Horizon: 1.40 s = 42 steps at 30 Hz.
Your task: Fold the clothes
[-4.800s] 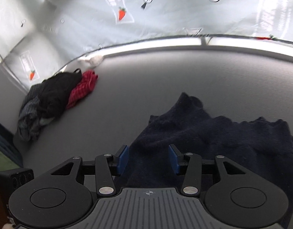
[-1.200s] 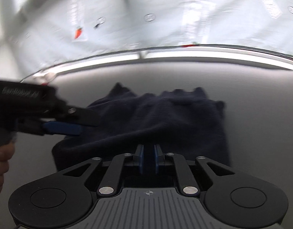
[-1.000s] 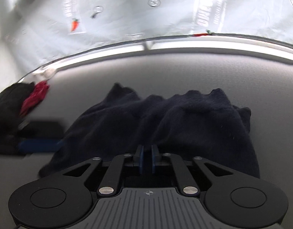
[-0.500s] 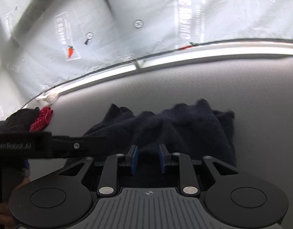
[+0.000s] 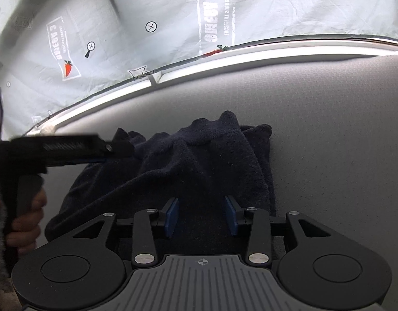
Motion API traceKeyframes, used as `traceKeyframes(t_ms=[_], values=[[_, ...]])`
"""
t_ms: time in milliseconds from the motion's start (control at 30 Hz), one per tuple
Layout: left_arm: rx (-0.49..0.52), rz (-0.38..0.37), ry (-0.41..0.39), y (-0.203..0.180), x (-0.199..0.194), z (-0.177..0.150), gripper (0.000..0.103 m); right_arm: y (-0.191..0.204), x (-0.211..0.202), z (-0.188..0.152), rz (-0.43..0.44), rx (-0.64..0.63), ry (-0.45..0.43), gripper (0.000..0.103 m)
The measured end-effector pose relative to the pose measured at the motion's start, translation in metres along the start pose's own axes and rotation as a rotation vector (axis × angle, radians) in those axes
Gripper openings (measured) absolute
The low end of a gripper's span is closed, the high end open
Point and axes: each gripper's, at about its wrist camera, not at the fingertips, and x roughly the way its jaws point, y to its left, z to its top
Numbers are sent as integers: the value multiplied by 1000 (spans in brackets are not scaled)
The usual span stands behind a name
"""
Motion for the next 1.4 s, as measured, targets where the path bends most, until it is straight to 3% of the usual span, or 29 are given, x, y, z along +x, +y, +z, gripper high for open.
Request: traceKeyframes(t_ms=[100, 167, 267, 567, 700, 867, 1033, 1067, 1100, 1167, 1200, 1300, 1400], values=[[68, 95, 20, -8, 11, -5, 45, -5, -1, 1, 9, 23, 1, 51], [79, 104, 21, -9, 11, -8, 29, -8, -2, 1, 16, 37, 2, 51], [45, 102, 30, -8, 10, -8, 17, -8, -1, 1, 8, 29, 5, 51], [-49, 119, 26, -1, 4, 9, 10, -4, 0, 9, -24, 21, -12, 54], [-52, 125, -14, 2, -1, 20, 6, -2, 6, 10, -69, -21, 6, 54], [-97, 104, 40, 18, 16, 24, 6, -2, 9, 11, -74, -29, 22, 56], [-179, 63, 83, 35, 23, 13, 17, -3, 4, 16, -78, 7, 0, 61], [-215, 40, 76, 39, 15, 16, 25, -3, 1, 17, -87, 11, -21, 65], [-251, 17, 68, 43, 7, 20, 30, -1, 0, 19, -101, 4, -37, 66], [-291, -4, 12, 53, -6, 25, 48, 1, 1, 23, -133, -21, -61, 68], [-302, 2, -12, 58, -11, 28, 51, 1, 2, 25, -142, -32, -63, 68], [-328, 56, -30, 78, -12, 34, 52, -2, 10, 34, -154, -36, -71, 68], [-323, -15, 40, 84, 3, 35, 52, -10, 20, 49, -139, -11, -80, 68]])
